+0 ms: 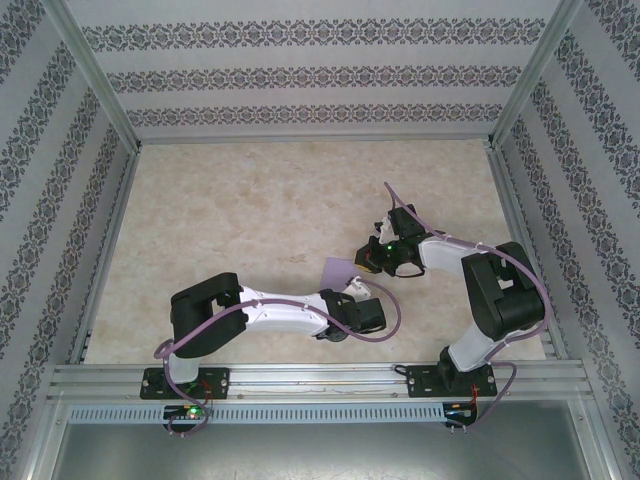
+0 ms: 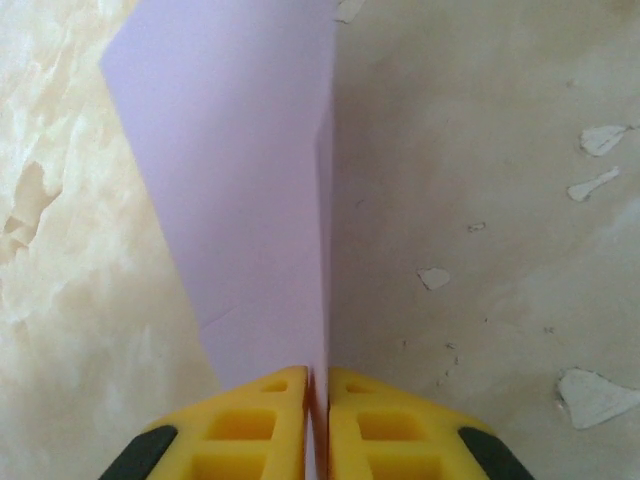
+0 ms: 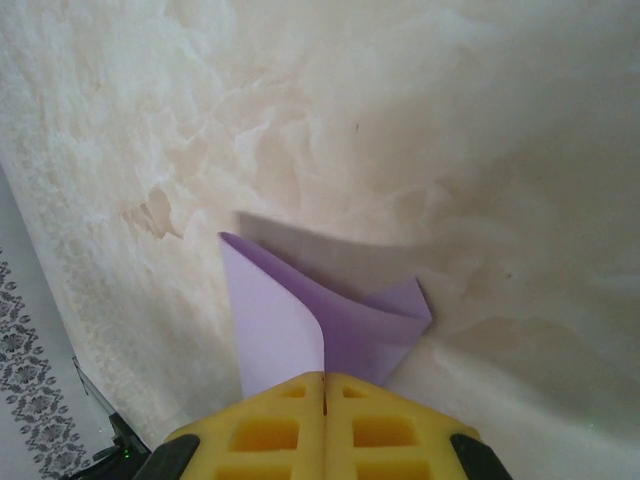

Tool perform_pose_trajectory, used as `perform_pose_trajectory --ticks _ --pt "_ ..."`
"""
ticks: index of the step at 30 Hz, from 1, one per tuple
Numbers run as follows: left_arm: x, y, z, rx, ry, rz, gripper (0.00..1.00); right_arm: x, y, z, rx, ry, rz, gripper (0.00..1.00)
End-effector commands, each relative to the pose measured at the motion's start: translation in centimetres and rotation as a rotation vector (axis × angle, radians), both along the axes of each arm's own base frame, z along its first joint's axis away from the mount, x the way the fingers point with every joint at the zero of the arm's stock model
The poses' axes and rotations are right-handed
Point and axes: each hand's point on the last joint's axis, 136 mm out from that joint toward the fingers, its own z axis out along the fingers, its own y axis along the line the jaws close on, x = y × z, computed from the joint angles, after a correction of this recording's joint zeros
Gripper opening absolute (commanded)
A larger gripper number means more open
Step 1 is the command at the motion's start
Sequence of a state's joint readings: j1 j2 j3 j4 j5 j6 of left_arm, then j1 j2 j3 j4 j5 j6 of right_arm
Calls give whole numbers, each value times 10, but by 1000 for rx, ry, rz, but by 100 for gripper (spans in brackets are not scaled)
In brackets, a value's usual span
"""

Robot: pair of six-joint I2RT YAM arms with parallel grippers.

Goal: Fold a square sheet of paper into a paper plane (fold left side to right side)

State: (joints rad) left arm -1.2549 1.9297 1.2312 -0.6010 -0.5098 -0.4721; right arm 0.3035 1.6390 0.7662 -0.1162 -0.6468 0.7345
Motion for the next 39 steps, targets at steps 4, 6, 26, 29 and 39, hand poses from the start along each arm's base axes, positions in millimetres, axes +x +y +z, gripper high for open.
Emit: perform_pose_trajectory --ticks 4,6,26,29,39 --pt "-1 -1 -3 -13 12 8 5 6 -10 0 -38 -31 -21 6" --pt "-1 -4 -5 -49 31 12 4 7 -19 2 -56 -48 -39 12" --pt "5 -24 13 -498 255 63 0 -22 -90 25 -228 -262 -74 52" --pt "7 -25 16 -633 322 103 0 -27 -85 27 -200 -283 -52 55" --pt "14 -31 22 -939 479 168 0 -37 -65 25 -75 -294 10 56"
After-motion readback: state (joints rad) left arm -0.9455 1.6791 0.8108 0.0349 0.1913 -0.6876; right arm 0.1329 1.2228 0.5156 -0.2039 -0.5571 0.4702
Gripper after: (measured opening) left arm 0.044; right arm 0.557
